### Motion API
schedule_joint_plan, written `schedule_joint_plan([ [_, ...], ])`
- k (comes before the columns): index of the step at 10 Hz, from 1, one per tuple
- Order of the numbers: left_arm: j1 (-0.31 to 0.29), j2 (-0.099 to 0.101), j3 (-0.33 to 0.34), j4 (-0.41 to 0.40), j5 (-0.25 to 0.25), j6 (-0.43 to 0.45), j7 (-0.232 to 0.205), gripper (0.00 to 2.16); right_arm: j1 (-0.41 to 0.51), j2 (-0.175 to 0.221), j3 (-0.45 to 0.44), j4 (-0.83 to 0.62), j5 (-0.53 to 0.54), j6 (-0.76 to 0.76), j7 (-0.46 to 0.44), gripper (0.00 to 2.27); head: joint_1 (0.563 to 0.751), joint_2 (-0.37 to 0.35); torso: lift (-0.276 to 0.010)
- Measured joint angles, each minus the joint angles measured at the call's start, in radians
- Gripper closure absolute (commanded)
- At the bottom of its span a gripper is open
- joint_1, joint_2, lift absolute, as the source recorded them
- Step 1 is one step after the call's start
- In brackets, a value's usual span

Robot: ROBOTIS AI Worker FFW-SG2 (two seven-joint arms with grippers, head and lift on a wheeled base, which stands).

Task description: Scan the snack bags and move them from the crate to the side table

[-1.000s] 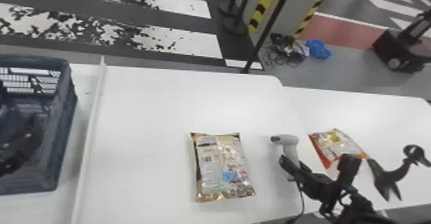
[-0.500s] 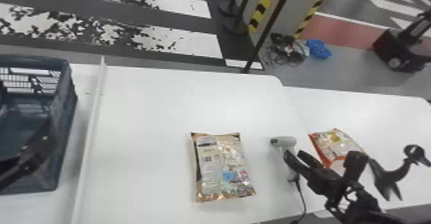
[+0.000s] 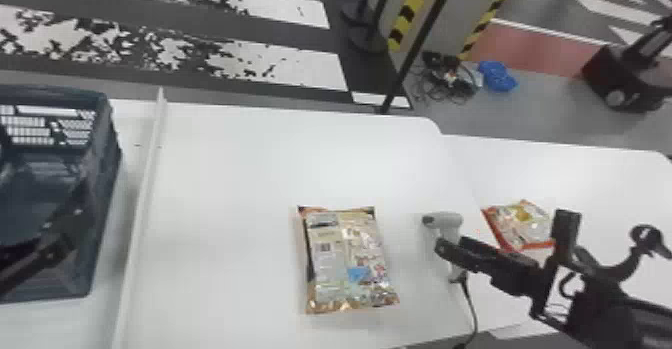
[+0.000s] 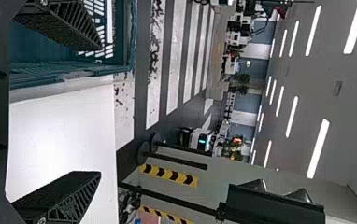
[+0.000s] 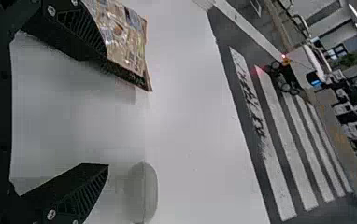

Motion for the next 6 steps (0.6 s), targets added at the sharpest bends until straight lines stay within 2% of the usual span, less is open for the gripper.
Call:
schedule_joint_plan([
  [1, -0.002, 0.002, 0.001, 0.001, 0.000, 0.006, -0.001, 0.04, -0.031, -0.036, 0.045, -0.003, 0.007, 0.117, 0.030, 0.13, 0.695, -0.350, -0.087],
  [2, -0.003, 0.003, 0.002, 0.001, 0.000, 0.008, -0.001, 0.04, -0.075, -0.058, 0.103, 0.025, 0.027, 0.206, 0.075, 0.13, 0.695, -0.319, -0.087],
  [4, -0.001, 0.008, 0.006, 0.005, 0.000, 0.011, -0.001, 0.04, -0.157, -0.071, 0.237, 0.090, 0.093, 0.290, 0.111, 0.13, 0.695, -0.276, -0.087],
  [6, 0.009, 0.010, 0.008, 0.013, -0.007, 0.010, -0.001, 0.04, -0.199, -0.069, 0.313, 0.128, 0.116, 0.292, 0.121, 0.13, 0.695, -0.231, -0.087],
])
